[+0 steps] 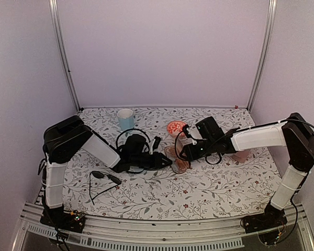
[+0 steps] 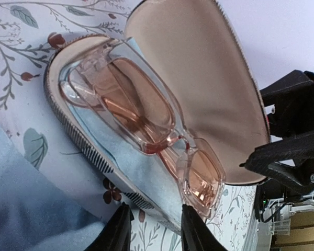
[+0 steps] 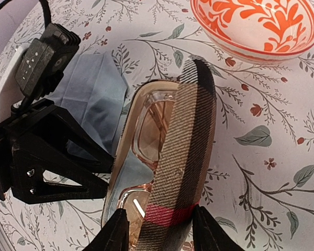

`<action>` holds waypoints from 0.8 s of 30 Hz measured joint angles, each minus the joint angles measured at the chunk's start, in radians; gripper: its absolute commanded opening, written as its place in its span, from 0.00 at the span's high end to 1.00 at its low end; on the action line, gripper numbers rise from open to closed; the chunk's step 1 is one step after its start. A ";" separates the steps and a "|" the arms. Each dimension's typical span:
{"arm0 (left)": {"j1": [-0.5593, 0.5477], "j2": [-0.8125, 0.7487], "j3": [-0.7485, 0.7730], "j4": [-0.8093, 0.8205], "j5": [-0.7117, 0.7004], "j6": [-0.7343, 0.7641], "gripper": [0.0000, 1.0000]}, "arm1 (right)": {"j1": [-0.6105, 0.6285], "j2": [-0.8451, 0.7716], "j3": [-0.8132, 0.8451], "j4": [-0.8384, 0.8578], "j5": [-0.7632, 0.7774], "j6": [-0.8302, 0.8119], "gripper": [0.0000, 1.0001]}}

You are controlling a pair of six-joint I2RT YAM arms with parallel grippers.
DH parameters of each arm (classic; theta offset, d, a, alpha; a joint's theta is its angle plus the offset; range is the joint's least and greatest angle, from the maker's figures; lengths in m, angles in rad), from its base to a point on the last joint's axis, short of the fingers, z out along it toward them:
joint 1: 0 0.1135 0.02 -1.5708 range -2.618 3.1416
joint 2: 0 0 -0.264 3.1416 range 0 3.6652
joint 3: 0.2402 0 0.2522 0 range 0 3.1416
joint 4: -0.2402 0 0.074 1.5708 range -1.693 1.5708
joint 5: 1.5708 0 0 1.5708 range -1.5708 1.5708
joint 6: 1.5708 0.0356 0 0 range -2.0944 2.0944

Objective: Organize the sunglasses
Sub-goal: Close the case with sunglasses at the center of the board.

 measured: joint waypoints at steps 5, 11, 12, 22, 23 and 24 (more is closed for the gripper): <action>0.000 0.005 0.007 0.000 0.000 0.000 0.67 | 0.000 0.000 0.008 -0.037 0.001 0.000 0.52; 0.000 0.013 0.016 0.000 0.001 -0.001 0.68 | 0.001 0.000 0.034 -0.079 0.012 0.000 0.50; 0.000 0.014 0.018 0.000 0.001 -0.002 0.69 | 0.001 0.000 0.039 -0.084 0.015 0.000 0.50; 0.000 0.022 0.027 0.003 0.015 -0.007 0.71 | 0.002 -0.006 0.071 -0.141 0.062 0.001 0.47; 0.000 0.023 0.030 0.002 0.017 -0.008 0.71 | 0.003 -0.010 0.074 -0.146 0.067 0.001 0.47; -0.001 0.023 0.032 0.002 0.019 -0.008 0.71 | 0.006 -0.011 0.079 -0.151 0.074 0.002 0.47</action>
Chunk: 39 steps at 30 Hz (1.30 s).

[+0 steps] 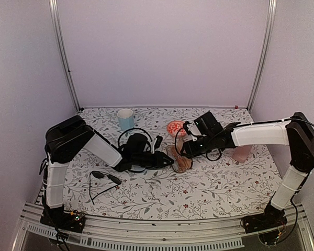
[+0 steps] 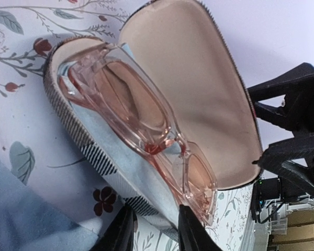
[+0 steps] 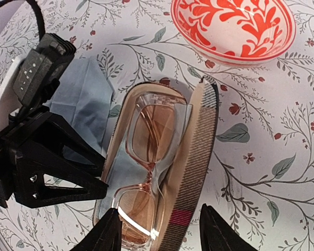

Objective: Organize the sunglasses
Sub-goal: Close the case with sunglasses at the center of the board.

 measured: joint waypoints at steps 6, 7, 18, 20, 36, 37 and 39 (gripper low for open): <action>-0.002 0.007 0.011 0.003 0.004 -0.005 0.71 | 0.028 -0.013 0.030 -0.016 0.035 0.005 0.46; -0.003 0.007 0.011 0.003 0.004 -0.006 0.71 | 0.032 -0.015 0.035 -0.018 0.036 0.006 0.46; -0.004 0.017 0.018 0.004 0.008 -0.015 0.71 | 0.066 -0.020 0.045 -0.021 0.023 0.040 0.46; -0.004 0.017 0.018 0.004 0.008 -0.015 0.70 | 0.074 -0.019 0.045 -0.021 0.014 0.049 0.45; -0.006 0.025 0.017 0.045 0.013 -0.037 0.70 | 0.131 0.079 0.095 -0.019 0.035 0.135 0.26; -0.006 0.026 0.017 0.049 0.013 -0.038 0.70 | 0.132 0.081 0.098 -0.021 0.040 0.140 0.25; -0.006 0.029 0.017 0.058 0.016 -0.041 0.71 | 0.135 0.082 0.102 -0.022 0.051 0.155 0.25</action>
